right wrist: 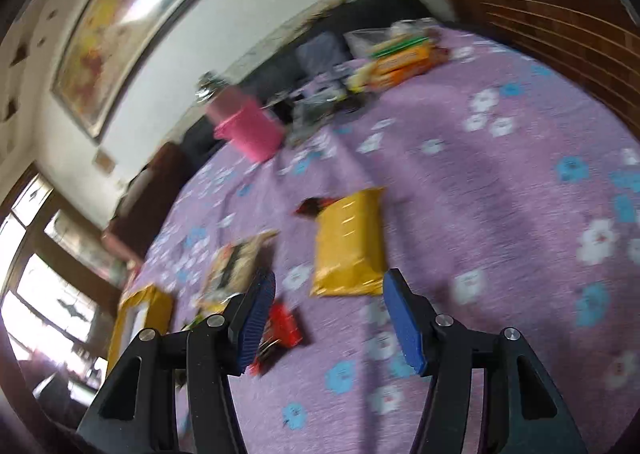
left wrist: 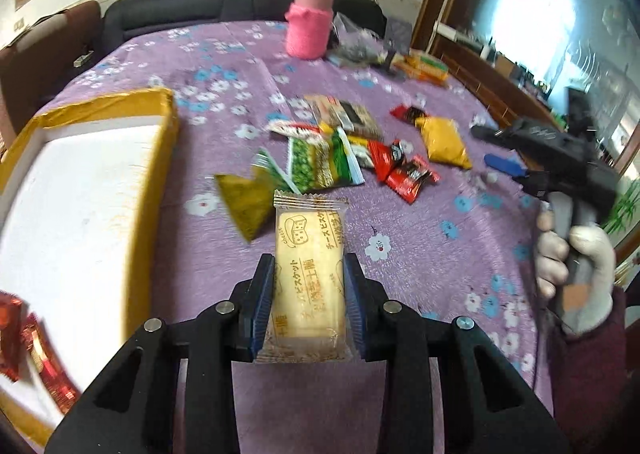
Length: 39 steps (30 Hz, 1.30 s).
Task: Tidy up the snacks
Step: 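Grasp the yellow pastry pack with the right tool, then place the biscuit pack in the box with the left tool while the right tool drops the yellow pack there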
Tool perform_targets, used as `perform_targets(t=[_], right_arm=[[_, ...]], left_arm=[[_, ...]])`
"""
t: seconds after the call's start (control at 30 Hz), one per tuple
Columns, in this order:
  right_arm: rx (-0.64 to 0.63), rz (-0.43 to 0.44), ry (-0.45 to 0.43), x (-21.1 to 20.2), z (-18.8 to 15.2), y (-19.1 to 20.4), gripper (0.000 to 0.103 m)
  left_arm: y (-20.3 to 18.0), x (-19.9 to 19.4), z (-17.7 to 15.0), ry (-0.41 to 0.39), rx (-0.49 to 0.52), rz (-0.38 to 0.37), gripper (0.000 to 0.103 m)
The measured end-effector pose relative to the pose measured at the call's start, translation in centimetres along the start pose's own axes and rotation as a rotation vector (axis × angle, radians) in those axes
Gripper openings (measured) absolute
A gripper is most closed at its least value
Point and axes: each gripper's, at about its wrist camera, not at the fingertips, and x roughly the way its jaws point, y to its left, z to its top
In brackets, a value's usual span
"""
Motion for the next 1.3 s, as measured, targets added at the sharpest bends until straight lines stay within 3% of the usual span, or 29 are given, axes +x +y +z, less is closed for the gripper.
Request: perform_targets(t=[0.27, 0.33, 0.4, 0.63, 0.83, 1.03, 1.3], right_arm=[[-0.242, -0.303, 0.135, 7.3, 1.2, 4.0, 0.061], [-0.293, -0.349, 0.122, 7.9, 1.0, 4.7, 0.049], [-0.305, -0.361, 0.118, 7.4, 0.4, 4.8, 0.045], [-0.26, -0.269, 0.103, 3.0, -1.2, 4.2, 0.044], [-0.299, -0.173, 0.078, -0.1, -2.4, 7.3, 0.044], [-0.39, 0.001, 0.101, -1.7, -4.3, 14.1, 0.044], [-0.489, 0.258, 0.273, 0.5, -9.0, 24.2, 0.043]], left_arm=[[2.3, -4.5, -0.6, -0.081, -0.032, 0.007, 0.031], [3.4, -5.1, -0.8, -0.085, -0.048, 0.017, 0.031], [4.5, -5.4, -0.8, -0.084, -0.068, 0.032, 0.031], [7.3, -6.5, -1.2, -0.116, -0.13, 0.046, 0.031], [9.6, -7.2, -1.8, -0.13, -0.18, 0.055, 0.031], [11.9, -9.1, -2.2, -0.16, -0.227, 0.09, 0.031], [17.0, -9.9, -1.9, -0.151, -0.304, 0.161, 0.031]])
